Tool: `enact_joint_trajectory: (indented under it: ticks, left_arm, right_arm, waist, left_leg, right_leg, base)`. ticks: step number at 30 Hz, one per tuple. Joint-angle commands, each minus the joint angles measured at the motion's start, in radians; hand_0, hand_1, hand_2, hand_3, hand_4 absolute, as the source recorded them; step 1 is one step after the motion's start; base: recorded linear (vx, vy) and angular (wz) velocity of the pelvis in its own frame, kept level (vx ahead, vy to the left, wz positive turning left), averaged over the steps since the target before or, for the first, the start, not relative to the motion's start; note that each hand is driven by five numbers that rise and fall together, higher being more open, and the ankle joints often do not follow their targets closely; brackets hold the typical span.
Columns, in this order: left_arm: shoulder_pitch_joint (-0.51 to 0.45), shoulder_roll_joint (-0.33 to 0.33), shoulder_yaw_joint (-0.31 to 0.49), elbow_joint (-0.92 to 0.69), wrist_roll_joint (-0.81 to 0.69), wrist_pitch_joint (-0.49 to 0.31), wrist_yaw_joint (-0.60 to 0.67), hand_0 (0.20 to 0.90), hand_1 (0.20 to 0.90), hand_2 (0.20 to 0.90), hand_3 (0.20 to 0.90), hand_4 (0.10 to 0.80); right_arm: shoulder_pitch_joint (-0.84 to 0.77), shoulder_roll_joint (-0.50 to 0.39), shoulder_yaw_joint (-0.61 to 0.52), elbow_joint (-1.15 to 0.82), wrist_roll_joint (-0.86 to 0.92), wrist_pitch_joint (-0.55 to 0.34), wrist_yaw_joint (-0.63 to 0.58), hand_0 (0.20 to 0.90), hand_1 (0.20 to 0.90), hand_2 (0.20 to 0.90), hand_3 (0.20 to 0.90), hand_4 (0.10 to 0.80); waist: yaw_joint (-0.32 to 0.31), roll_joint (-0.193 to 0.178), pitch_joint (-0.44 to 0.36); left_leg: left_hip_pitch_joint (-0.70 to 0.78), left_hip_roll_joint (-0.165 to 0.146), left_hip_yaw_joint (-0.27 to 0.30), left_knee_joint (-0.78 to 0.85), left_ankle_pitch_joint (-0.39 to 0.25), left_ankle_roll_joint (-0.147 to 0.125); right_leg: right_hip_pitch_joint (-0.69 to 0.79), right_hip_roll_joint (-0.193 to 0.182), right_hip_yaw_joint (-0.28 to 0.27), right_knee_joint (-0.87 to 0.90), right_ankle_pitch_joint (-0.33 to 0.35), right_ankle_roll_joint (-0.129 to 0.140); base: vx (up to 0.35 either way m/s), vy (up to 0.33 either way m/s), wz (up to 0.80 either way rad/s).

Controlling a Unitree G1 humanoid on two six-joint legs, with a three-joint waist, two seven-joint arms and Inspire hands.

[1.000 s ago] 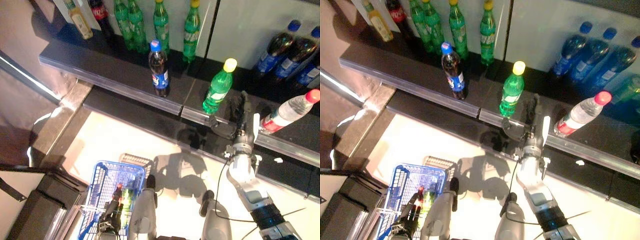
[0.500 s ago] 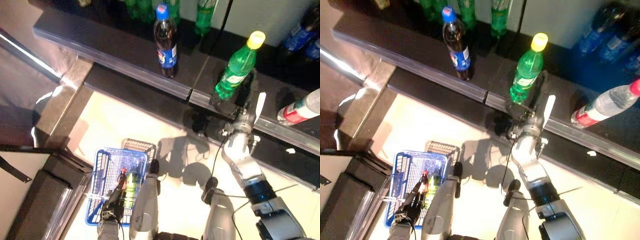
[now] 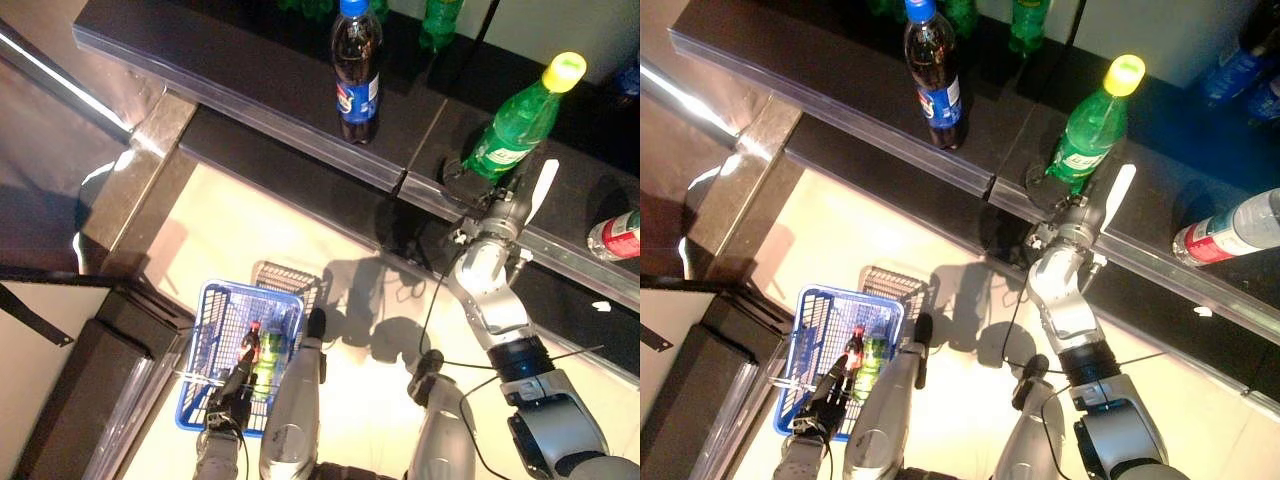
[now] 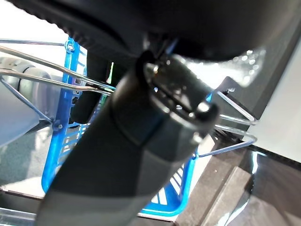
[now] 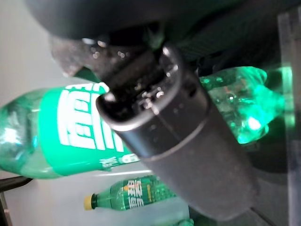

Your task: Pick up the drink and place into the basket.

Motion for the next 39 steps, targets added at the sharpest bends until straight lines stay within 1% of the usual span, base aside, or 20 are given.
enact_joint_trajectory:
  ticks: [1,4,5,6,12,17,20,22,23,25,26,28,29,30,34,36,38,39]
  left_arm:
    - [0.047,0.033,-0.048,-0.135,0.033,-0.022,-0.096,0.300,0.300,0.300,0.200,0.100]
    - [0.047,0.032,-0.058,-0.131,0.032,-0.019,-0.107,0.300,0.300,0.300,0.200,0.100]
    - [0.048,0.031,-0.057,-0.130,0.032,-0.017,-0.113,0.300,0.300,0.300,0.200,0.100]
    - [0.048,0.031,-0.057,-0.129,0.032,-0.017,-0.115,0.300,0.300,0.300,0.200,0.100]
    - [0.048,0.032,-0.058,-0.130,0.023,-0.013,-0.121,0.300,0.300,0.300,0.200,0.100]
    - [0.051,0.030,-0.052,-0.130,0.021,-0.016,-0.134,0.300,0.300,0.300,0.200,0.100]
    - [0.054,0.030,-0.048,-0.136,0.028,-0.029,-0.169,0.300,0.300,0.300,0.200,0.100]
    - [0.055,0.028,-0.046,-0.149,0.012,-0.052,-0.183,0.300,0.300,0.300,0.200,0.100]
    - [0.058,0.025,-0.030,-0.173,-0.022,-0.071,-0.186,0.300,0.300,0.300,0.200,0.100]
    - [0.059,0.029,-0.004,-0.209,-0.048,-0.083,-0.193,0.300,0.300,0.300,0.200,0.100]
    - [0.061,0.032,0.011,-0.229,-0.059,-0.089,-0.194,0.300,0.300,0.300,0.200,0.100]
    - [0.057,0.030,0.041,-0.262,-0.079,-0.095,-0.203,0.300,0.300,0.300,0.200,0.100]
    - [0.055,0.027,0.056,-0.278,-0.087,-0.102,-0.207,0.300,0.300,0.300,0.200,0.100]
    - [0.051,0.024,0.063,-0.290,-0.089,-0.107,-0.219,0.300,0.300,0.300,0.200,0.100]
    - [0.056,0.023,0.054,-0.343,-0.070,-0.118,-0.247,0.300,0.300,0.300,0.200,0.100]
    - [0.059,0.024,0.053,-0.350,-0.066,-0.119,-0.258,0.300,0.300,0.300,0.200,0.100]
    - [0.069,0.024,0.043,-0.384,-0.073,-0.115,-0.292,0.300,0.300,0.300,0.200,0.100]
    - [0.079,0.026,0.042,-0.414,-0.086,-0.100,-0.318,0.300,0.300,0.300,0.200,0.100]
  right_arm:
    - [-0.147,-0.073,-0.065,-0.082,-0.038,-0.063,-0.053,0.900,0.900,0.900,0.900,0.800]
    - [-0.183,-0.084,-0.072,-0.053,-0.034,-0.061,-0.066,0.900,0.900,0.900,0.900,0.800]
    - [-0.193,-0.087,-0.076,-0.043,-0.037,-0.063,-0.070,0.469,0.469,0.469,0.398,0.298]
    - [-0.197,-0.090,-0.077,-0.040,-0.040,-0.063,-0.071,0.300,0.300,0.300,0.200,0.100]
    - [-0.202,-0.100,-0.094,-0.032,-0.029,-0.061,-0.078,0.300,0.300,0.300,0.200,0.100]
    - [-0.184,-0.103,-0.105,-0.039,-0.023,-0.081,-0.065,0.300,0.300,0.300,0.200,0.100]
    - [-0.173,-0.103,-0.108,-0.064,-0.044,-0.080,-0.040,0.300,0.300,0.300,0.200,0.100]
    - [-0.160,-0.105,-0.107,-0.090,-0.057,-0.075,-0.022,0.300,0.300,0.300,0.200,0.100]
    - [-0.144,-0.105,-0.108,-0.124,-0.063,-0.073,0.000,0.300,0.300,0.300,0.200,0.100]
    - [-0.115,-0.093,-0.108,-0.167,-0.086,-0.083,0.030,0.300,0.300,0.300,0.200,0.100]
    - [-0.095,-0.081,-0.103,-0.193,-0.101,-0.093,0.050,0.300,0.300,0.300,0.200,0.100]
    - [-0.075,-0.062,-0.093,-0.239,-0.113,-0.101,0.078,0.300,0.300,0.300,0.200,0.100]
    - [-0.063,-0.051,-0.085,-0.270,-0.118,-0.102,0.102,0.300,0.300,0.300,0.200,0.100]
    - [-0.057,-0.046,-0.080,-0.292,-0.127,-0.106,0.122,0.300,0.300,0.300,0.200,0.100]
    - [-0.013,-0.020,-0.044,-0.385,-0.126,-0.105,0.180,0.300,0.300,0.300,0.200,0.100]
    - [-0.005,-0.017,-0.039,-0.399,-0.120,-0.109,0.192,0.300,0.300,0.300,0.200,0.100]
    - [0.014,-0.004,-0.015,-0.451,-0.085,-0.097,0.247,0.300,0.300,0.300,0.200,0.100]
    - [0.033,0.001,-0.001,-0.482,-0.047,-0.093,0.290,0.300,0.300,0.300,0.200,0.100]
  waist:
    - [0.002,0.003,-0.010]
    - [0.008,0.009,-0.010]
    - [0.010,0.011,-0.010]
    - [0.010,0.012,-0.010]
    - [0.009,0.013,-0.010]
    - [0.004,0.009,-0.010]
    - [-0.002,0.008,-0.010]
    - [-0.006,0.010,-0.010]
    - [-0.013,0.012,-0.010]
    - [-0.019,0.010,-0.010]
    - [-0.022,0.005,-0.010]
    - [-0.026,-0.001,-0.010]
    - [-0.029,-0.005,-0.010]
    - [-0.032,-0.005,-0.013]
    - [-0.042,-0.011,-0.052]
    - [-0.043,-0.012,-0.059]
    - [-0.045,-0.012,-0.084]
    - [-0.045,-0.011,-0.101]
  left_leg:
    - [-0.023,-0.030,-0.051,0.082,0.005,0.016]
    - [-0.021,-0.038,-0.055,0.084,0.004,0.019]
    - [-0.021,-0.040,-0.055,0.086,0.002,0.020]
    - [-0.021,-0.041,-0.054,0.086,0.001,0.021]
    - [-0.015,-0.047,-0.045,0.095,-0.018,0.030]
    - [-0.007,-0.047,-0.042,0.105,-0.023,0.031]
    - [0.006,-0.047,-0.039,0.107,-0.025,0.030]
    - [0.016,-0.046,-0.037,0.107,-0.019,0.028]
    - [0.034,-0.046,-0.032,0.104,-0.018,0.025]
    - [0.054,-0.046,-0.027,0.095,-0.014,0.025]
    - [0.070,-0.044,-0.024,0.098,-0.021,0.024]
    - [0.090,-0.038,-0.019,0.090,-0.009,0.022]
    - [0.105,-0.033,-0.018,0.096,-0.007,0.015]
    - [0.112,-0.029,-0.017,0.092,0.005,0.013]
    - [0.154,-0.022,-0.007,0.078,0.010,0.007]
    - [0.164,-0.021,-0.005,0.072,0.014,0.005]
    - [0.188,-0.019,-0.001,0.059,0.029,-0.003]
    - [0.204,-0.016,0.003,0.048,0.037,-0.006]
  right_leg:
    - [0.058,0.010,-0.023,-0.044,0.050,-0.032]
    - [0.051,0.009,-0.021,-0.032,0.044,-0.037]
    - [0.048,0.008,-0.020,-0.026,0.041,-0.038]
    - [0.047,0.008,-0.020,-0.024,0.039,-0.039]
    - [0.038,0.004,-0.017,-0.002,0.031,-0.041]
    - [0.044,0.006,-0.016,0.012,0.021,-0.046]
    - [0.051,0.011,-0.012,0.017,0.015,-0.049]
    - [0.058,0.013,-0.010,0.020,0.009,-0.052]
    - [0.072,0.015,-0.007,0.019,0.004,-0.054]
    - [0.089,0.017,-0.004,0.012,0.006,-0.056]
    - [0.103,0.017,-0.003,0.016,-0.002,-0.055]
    - [0.125,0.022,-0.006,0.006,-0.001,-0.058]
    - [0.146,0.025,-0.007,0.008,-0.014,-0.061]
    - [0.156,0.029,-0.009,0.000,-0.011,-0.065]
    - [0.203,0.035,-0.010,-0.023,-0.012,-0.072]
    - [0.214,0.035,-0.012,-0.030,-0.012,-0.072]
    - [0.252,0.036,-0.011,-0.052,-0.014,-0.073]
    - [0.275,0.036,-0.014,-0.070,-0.013,-0.073]
  base:
    - [0.019,0.005,0.04]
    - [0.030,0.022,0.03]
    - [0.000,0.000,0.00]
    - [0.014,0.031,0.02]
    - [0.000,0.000,0.00]
    - [-0.002,0.002,0.01]
    - [-0.011,0.009,0.00]
    - [-0.035,0.049,-0.01]
    - [-0.030,0.073,-0.01]
    - [-0.022,0.035,0.00]
    - [-0.043,-0.001,-0.02]
    - [-0.041,-0.008,-0.03]
    - [-0.043,0.001,-0.05]
    - [-0.033,0.013,-0.09]
    - [-0.007,0.016,-0.13]
    - [0.015,0.014,-0.08]
    - [0.054,0.048,-0.07]
    - [0.056,0.065,0.00]
